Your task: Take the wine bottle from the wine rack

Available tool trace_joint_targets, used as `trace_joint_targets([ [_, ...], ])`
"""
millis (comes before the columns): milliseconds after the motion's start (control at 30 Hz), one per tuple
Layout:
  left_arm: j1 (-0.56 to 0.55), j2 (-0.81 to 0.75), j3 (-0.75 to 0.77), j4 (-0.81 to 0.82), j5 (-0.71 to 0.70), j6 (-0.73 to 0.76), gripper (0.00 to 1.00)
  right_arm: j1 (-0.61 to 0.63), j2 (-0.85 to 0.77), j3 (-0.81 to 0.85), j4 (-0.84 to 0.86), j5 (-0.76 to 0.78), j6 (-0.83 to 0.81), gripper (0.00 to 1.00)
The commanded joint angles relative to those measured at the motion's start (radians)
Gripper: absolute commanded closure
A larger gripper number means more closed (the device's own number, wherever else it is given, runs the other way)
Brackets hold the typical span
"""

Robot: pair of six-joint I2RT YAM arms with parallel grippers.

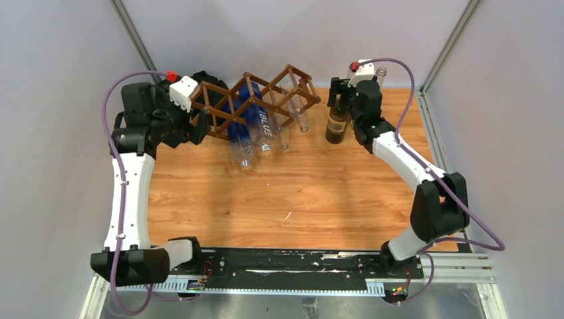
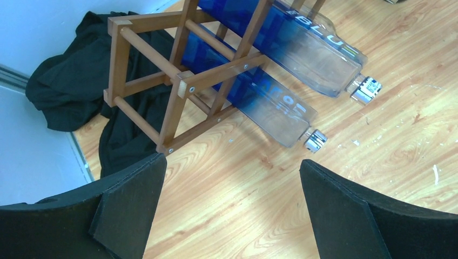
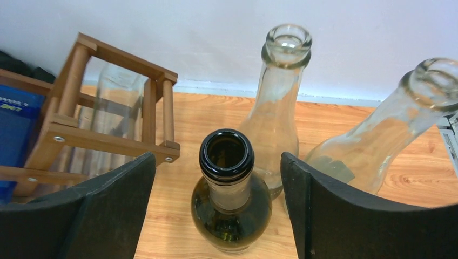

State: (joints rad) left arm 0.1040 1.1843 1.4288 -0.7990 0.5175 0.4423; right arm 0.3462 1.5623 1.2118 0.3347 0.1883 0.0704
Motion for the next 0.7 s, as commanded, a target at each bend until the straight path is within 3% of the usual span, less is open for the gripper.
trace_joint_targets([
  [0, 0.007, -0.026, 0.025, -0.023, 0.019, -0.014, 0.0, -0.007, -0.07, 0.046, -0.077, 0.003, 0.049, 0.1],
  [200, 0.006, -0.026, 0.041, -0.022, 0.01, -0.039, 0.0, 0.066, -0.183, 0.074, -0.217, 0.177, 0.093, 0.09],
  [300, 0.007, -0.015, 0.051, -0.02, 0.004, -0.069, 0.0, 0.14, -0.233, 0.08, -0.272, 0.177, 0.136, 0.08],
  [500, 0.008, -0.038, 0.02, 0.03, -0.023, -0.105, 0.0, 0.264, -0.171, 0.195, -0.499, 0.01, 0.285, 0.07],
  [667, 0.011, -0.066, -0.018, 0.071, -0.031, -0.124, 0.0, 0.343, -0.055, 0.237, -0.512, -0.161, 0.388, 0.07],
])
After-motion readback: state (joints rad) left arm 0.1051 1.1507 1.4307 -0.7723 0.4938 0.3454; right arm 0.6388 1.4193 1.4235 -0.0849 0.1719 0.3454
